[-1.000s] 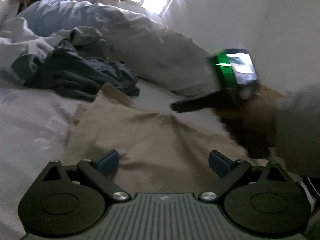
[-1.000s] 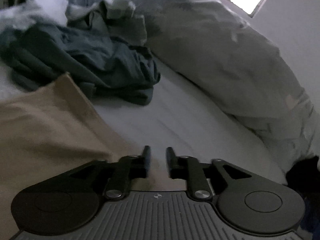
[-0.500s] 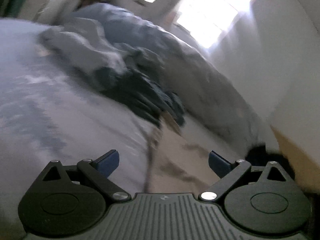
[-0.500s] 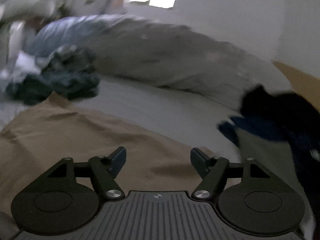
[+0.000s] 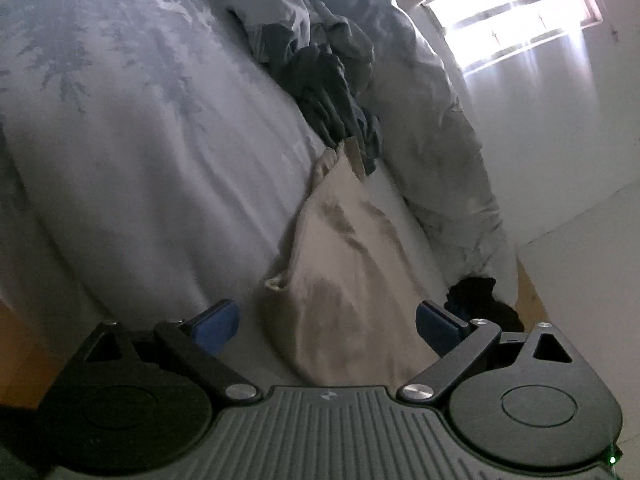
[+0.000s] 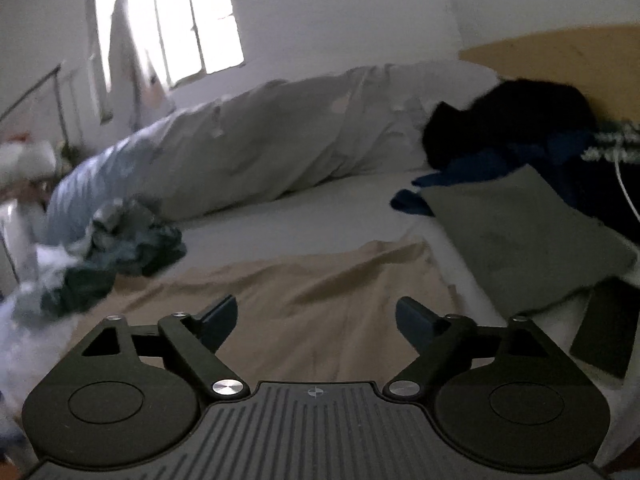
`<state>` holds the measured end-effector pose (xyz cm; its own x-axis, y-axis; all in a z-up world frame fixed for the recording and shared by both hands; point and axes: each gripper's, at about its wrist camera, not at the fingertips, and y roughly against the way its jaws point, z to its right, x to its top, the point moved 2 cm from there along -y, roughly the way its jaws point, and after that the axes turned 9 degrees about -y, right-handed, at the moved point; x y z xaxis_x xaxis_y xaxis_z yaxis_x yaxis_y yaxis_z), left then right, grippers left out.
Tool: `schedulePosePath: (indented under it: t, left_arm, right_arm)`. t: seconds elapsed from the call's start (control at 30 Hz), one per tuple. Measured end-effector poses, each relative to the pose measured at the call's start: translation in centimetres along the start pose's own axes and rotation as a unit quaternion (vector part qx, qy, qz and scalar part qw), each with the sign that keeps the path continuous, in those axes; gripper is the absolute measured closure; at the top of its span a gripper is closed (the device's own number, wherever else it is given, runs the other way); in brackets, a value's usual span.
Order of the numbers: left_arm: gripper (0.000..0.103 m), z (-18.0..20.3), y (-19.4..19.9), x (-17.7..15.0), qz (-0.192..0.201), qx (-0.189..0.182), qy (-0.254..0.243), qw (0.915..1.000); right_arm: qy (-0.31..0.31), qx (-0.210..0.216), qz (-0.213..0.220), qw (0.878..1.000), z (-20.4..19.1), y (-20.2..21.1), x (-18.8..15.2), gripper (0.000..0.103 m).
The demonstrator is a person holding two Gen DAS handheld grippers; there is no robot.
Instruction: Fold clothes
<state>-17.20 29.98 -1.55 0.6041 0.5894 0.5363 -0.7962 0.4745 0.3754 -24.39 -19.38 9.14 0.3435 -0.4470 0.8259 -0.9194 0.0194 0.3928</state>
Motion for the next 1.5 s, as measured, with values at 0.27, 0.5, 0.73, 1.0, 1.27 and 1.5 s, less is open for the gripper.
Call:
schedulePosePath:
  t: [0.27,0.5,0.73,1.0,1.27,1.5]
  left_arm:
    - [0.034,-0.6,-1.8,0.7,0.014,0.016,0.042,0.9989]
    - [0.047,-0.5,-2.2,0.2,0.018,0.043,0.055,0.9974]
    - [0.066,-0.3,-2.1,-0.4,0.011,0.049,0.059,0.997]
    - [0.091,-0.6,-1.5,-0.6,0.014,0.045,0.071,0.9964]
    - [0.094,-0.3,-0.6,-0.4,0.033,0.022,0.085,0.9956]
    - [0.094,0.0,-0.3,0.3,0.042,0.015,0.094,0.9946]
  right_arm:
    - [-0.199,-0.04,-0.016,0.979,7.9,1.6,0.2,0.0]
    - [-0.215,-0.12,-0.101,0.964,10.9,0.0,-1.3,0.0]
    - [-0.281,-0.126,-0.153,0.939,13.7,-1.5,-3.2,0.001]
    - [-0.269,-0.114,-0.187,0.938,11.9,-2.8,-5.3,0.033]
    - [-0.283,-0.071,-0.177,0.94,11.0,-2.0,-5.0,0.096]
    - [-0.299,-0.068,-0.201,0.93,11.1,-2.1,-5.5,0.084]
